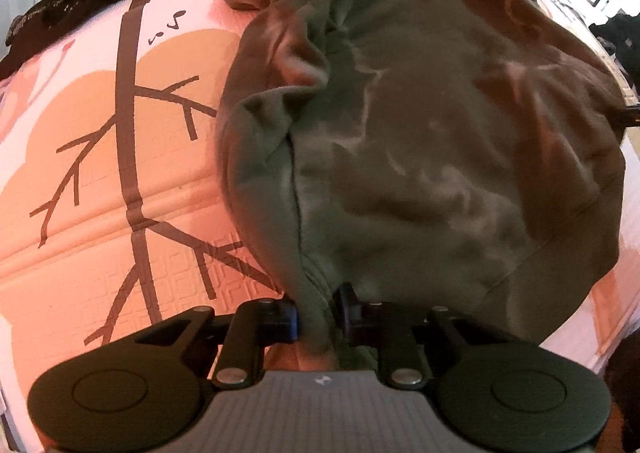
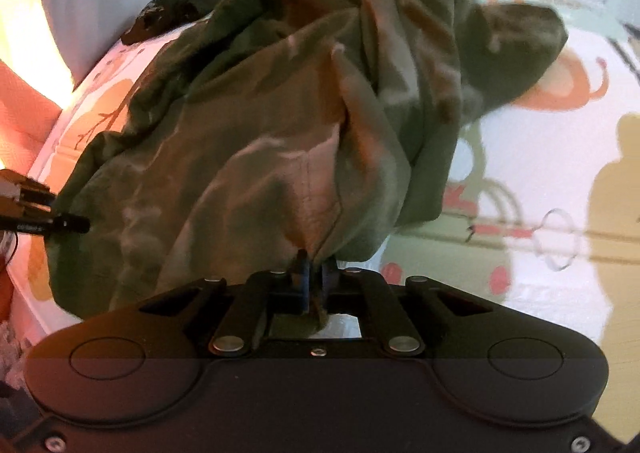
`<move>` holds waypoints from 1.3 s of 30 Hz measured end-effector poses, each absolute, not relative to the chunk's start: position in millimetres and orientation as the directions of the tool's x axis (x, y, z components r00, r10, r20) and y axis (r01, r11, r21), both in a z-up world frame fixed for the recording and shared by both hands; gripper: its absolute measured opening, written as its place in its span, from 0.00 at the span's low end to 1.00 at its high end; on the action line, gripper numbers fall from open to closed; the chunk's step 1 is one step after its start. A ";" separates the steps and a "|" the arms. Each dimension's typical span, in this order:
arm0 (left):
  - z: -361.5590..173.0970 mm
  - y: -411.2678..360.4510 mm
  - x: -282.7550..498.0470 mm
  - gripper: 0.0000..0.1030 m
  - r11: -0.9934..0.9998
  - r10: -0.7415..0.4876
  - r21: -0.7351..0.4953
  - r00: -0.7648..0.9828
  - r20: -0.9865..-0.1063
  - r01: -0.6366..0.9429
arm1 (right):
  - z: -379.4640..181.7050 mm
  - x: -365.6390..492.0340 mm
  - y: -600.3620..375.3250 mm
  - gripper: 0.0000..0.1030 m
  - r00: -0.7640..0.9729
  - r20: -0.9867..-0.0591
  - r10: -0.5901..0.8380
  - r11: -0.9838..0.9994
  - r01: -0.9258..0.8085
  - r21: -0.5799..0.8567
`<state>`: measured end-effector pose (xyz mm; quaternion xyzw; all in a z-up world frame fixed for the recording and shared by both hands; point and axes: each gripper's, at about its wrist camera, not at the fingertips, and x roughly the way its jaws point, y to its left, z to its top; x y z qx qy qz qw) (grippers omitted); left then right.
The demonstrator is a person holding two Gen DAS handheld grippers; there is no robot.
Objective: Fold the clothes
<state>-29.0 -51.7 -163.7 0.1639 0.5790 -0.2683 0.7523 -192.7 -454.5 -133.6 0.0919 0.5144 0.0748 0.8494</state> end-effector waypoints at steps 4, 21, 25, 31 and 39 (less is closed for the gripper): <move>-162.9 -53.2 -25.4 0.20 0.802 -0.215 -0.074 0.171 -0.962 0.592 | -104.3 -194.8 -455.5 0.03 0.434 -0.881 0.190 0.981 -0.057 0.183; -171.8 -56.4 -21.6 0.22 0.800 -0.196 -0.066 0.156 -0.968 0.596 | -74.0 -183.2 -421.8 0.21 0.330 -0.938 0.106 0.992 -0.104 0.075; -170.8 -53.8 -20.0 0.24 0.802 -0.200 -0.074 0.151 -0.968 0.593 | -78.6 -187.6 -437.7 0.41 0.371 -0.925 0.083 0.996 -0.056 0.067; -168.5 -53.5 -21.0 0.24 0.791 -0.201 -0.068 0.153 -0.968 0.608 | -111.0 -211.2 -458.3 0.44 0.359 -0.925 0.123 0.992 -0.045 0.115; -165.9 -51.4 -20.9 0.23 0.794 -0.170 -0.037 0.164 -0.972 0.607 | -169.6 -240.7 -473.9 0.52 0.411 -0.872 0.266 0.961 -0.041 0.274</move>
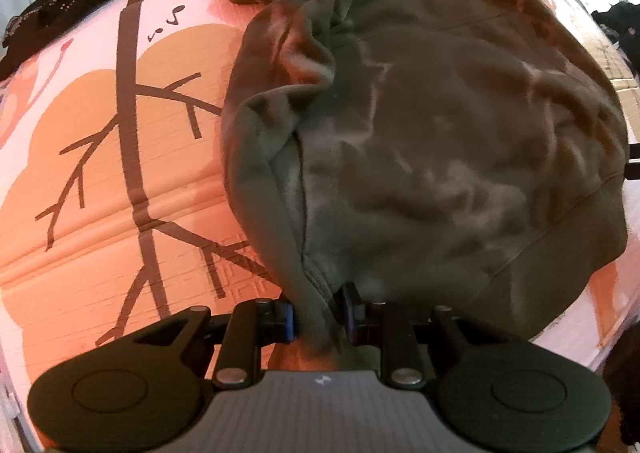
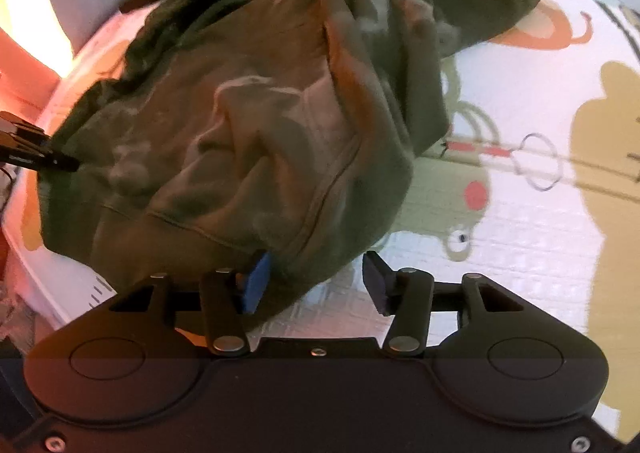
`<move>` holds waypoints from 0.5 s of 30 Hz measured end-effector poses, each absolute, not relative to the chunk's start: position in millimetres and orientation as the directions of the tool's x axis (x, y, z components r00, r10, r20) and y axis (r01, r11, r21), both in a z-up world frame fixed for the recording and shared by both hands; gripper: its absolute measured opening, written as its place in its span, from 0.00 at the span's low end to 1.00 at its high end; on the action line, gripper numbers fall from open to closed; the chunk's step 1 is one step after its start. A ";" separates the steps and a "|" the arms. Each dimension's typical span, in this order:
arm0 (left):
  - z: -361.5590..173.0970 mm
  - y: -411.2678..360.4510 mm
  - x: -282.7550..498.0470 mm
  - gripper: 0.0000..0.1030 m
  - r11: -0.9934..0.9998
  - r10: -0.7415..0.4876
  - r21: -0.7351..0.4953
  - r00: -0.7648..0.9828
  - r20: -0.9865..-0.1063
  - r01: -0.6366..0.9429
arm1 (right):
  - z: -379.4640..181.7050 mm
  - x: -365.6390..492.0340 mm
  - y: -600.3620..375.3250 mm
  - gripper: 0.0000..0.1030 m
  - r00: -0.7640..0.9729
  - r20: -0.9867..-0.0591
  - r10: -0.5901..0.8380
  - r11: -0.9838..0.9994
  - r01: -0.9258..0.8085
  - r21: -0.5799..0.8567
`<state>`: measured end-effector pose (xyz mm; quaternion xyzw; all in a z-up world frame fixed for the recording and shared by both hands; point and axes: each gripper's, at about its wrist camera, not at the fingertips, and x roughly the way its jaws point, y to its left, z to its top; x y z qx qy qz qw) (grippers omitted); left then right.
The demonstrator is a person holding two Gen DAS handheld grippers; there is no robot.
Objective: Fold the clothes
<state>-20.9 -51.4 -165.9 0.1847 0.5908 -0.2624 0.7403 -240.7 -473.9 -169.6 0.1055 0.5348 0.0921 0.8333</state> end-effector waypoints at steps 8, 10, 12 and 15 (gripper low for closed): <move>-163.7 -48.2 -15.8 0.22 0.819 -0.086 0.049 0.207 -0.975 0.572 | -192.5 -244.2 -469.8 0.71 0.441 -0.834 0.331 0.940 -0.079 0.331; -163.6 -46.8 -13.1 0.22 0.828 -0.059 0.073 0.217 -0.974 0.557 | -195.7 -241.7 -465.2 0.72 0.441 -0.831 0.340 0.938 -0.092 0.335; -163.6 -44.4 -10.2 0.22 0.837 -0.044 0.083 0.217 -0.975 0.542 | -198.0 -239.2 -458.4 0.72 0.444 -0.828 0.343 0.938 -0.112 0.328; -164.7 -45.1 -9.8 0.22 0.839 -0.035 0.086 0.210 -0.977 0.538 | -201.1 -237.4 -448.9 0.80 0.462 -0.815 0.351 0.936 -0.138 0.325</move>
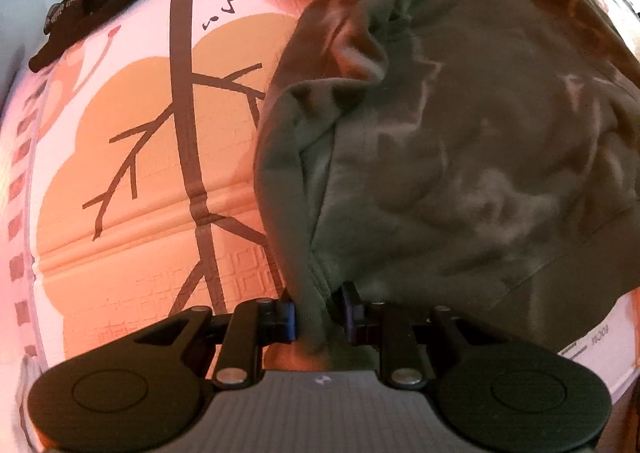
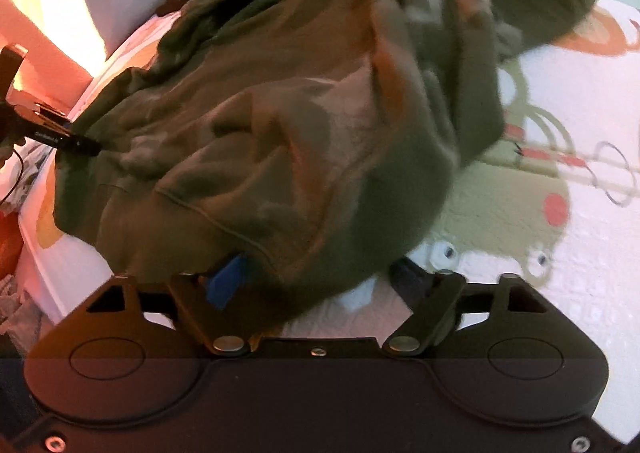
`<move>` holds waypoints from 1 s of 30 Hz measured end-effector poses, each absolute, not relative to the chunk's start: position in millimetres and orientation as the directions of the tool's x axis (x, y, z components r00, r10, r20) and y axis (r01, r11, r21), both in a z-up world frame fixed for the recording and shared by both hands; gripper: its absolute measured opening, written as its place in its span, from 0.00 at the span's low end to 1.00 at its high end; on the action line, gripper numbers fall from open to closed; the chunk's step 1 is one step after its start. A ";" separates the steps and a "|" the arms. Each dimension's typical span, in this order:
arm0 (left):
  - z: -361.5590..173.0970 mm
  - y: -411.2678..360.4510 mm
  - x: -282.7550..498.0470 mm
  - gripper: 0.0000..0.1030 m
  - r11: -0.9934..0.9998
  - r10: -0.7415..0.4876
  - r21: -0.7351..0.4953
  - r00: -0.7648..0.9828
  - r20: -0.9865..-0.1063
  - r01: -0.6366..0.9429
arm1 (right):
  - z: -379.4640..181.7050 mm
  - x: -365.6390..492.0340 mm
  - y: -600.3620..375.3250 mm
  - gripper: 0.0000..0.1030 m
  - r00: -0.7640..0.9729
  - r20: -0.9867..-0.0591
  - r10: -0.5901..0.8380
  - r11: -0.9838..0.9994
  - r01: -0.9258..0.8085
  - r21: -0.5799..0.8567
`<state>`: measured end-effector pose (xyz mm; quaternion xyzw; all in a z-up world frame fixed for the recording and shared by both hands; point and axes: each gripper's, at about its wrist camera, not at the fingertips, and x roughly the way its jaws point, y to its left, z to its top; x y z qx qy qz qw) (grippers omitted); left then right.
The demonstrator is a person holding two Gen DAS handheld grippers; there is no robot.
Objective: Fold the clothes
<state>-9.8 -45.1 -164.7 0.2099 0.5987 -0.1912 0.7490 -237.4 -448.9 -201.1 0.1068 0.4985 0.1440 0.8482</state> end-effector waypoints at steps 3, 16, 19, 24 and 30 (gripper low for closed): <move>-166.2 -49.3 -12.5 0.22 0.829 -0.021 0.103 0.215 -0.976 0.549 | -201.8 -236.7 -442.6 0.67 0.477 -0.797 0.370 0.928 -0.159 0.336; -160.0 -52.4 -22.2 0.22 0.807 -0.047 0.081 0.199 -0.979 0.585 | -154.9 -231.8 -438.3 0.18 0.437 -0.795 0.421 0.907 -0.188 0.376; -156.8 -58.2 -30.6 0.22 0.791 -0.072 0.055 0.183 -0.980 0.609 | -133.0 -227.4 -437.6 0.17 0.415 -0.830 0.373 0.928 -0.184 0.325; -154.7 -68.8 -36.4 0.22 0.777 -0.115 0.005 0.149 -0.982 0.630 | -96.6 -223.5 -438.2 0.17 0.363 -0.892 0.269 0.959 -0.185 0.214; -155.9 -96.4 -54.0 0.22 0.741 -0.151 -0.047 0.097 -0.984 0.670 | -69.4 -224.2 -440.3 0.17 0.295 -0.947 0.126 0.978 -0.198 0.068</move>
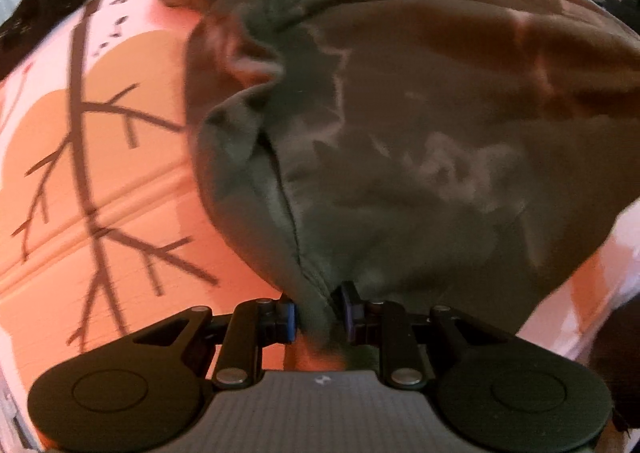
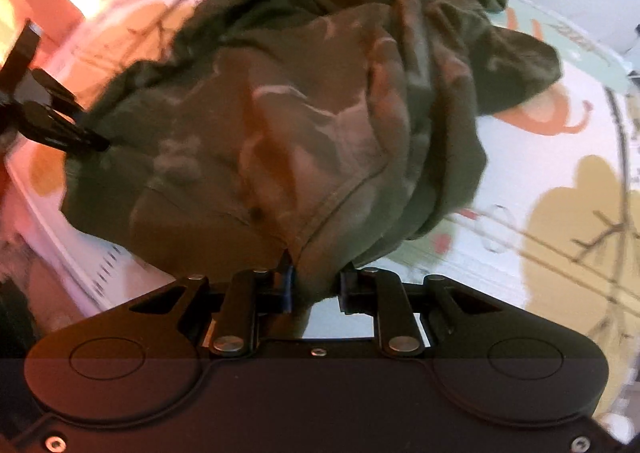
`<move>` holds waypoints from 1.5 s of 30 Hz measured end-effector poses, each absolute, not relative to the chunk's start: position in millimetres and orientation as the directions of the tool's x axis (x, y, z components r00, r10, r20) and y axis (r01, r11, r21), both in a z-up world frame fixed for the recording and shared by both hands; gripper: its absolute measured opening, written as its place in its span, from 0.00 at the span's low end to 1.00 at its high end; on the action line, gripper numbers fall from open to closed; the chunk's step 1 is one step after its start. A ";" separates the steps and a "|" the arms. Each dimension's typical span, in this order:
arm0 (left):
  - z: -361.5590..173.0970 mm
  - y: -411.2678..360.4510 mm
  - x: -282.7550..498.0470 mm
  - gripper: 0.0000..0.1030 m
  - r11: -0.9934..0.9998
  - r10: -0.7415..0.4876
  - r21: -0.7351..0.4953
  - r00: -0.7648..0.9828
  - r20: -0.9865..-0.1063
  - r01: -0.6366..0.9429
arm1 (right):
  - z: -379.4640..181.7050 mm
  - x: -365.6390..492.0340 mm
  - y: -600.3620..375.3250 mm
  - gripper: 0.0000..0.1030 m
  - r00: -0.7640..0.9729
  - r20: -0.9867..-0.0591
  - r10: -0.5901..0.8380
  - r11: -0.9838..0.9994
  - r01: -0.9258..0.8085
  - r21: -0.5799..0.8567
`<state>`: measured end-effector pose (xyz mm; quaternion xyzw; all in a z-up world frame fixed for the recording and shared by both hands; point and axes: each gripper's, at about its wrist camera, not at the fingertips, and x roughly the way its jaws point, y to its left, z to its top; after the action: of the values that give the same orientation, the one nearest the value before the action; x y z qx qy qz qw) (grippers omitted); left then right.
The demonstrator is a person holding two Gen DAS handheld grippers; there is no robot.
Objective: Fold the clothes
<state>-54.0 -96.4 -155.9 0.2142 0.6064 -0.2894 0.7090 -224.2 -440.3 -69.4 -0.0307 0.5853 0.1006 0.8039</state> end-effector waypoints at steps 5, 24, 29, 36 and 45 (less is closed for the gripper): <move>-162.0 -110.6 -60.0 0.23 0.718 -0.139 -0.043 0.083 -0.987 0.695 | -69.5 -231.1 -446.0 0.19 0.224 -0.974 0.043 0.980 -0.199 -0.003; -141.4 -96.1 -68.5 0.34 0.719 -0.073 0.070 0.175 -0.982 0.692 | -112.0 -295.1 -466.7 0.47 0.236 -0.957 0.171 0.984 -0.089 0.154; -134.2 -108.9 -79.3 0.46 0.690 -0.150 0.019 0.168 -0.974 0.724 | -125.5 -306.8 -448.9 0.47 0.288 -0.938 0.191 0.981 -0.091 0.171; -131.3 -119.3 -93.4 0.56 0.653 -0.197 -0.012 0.155 -0.968 0.757 | -141.4 -305.7 -434.6 0.47 0.446 -0.890 0.094 0.995 -0.019 0.096; -138.5 -120.7 -95.8 0.58 0.645 -0.187 -0.016 0.137 -0.973 0.764 | -126.5 -309.1 -445.4 0.48 0.615 -0.788 0.003 0.984 0.139 0.113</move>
<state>-95.8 -120.7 -138.5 0.2554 0.5647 -0.3354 0.7095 -309.1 -445.4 -126.5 0.0814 0.4368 -0.0378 0.8950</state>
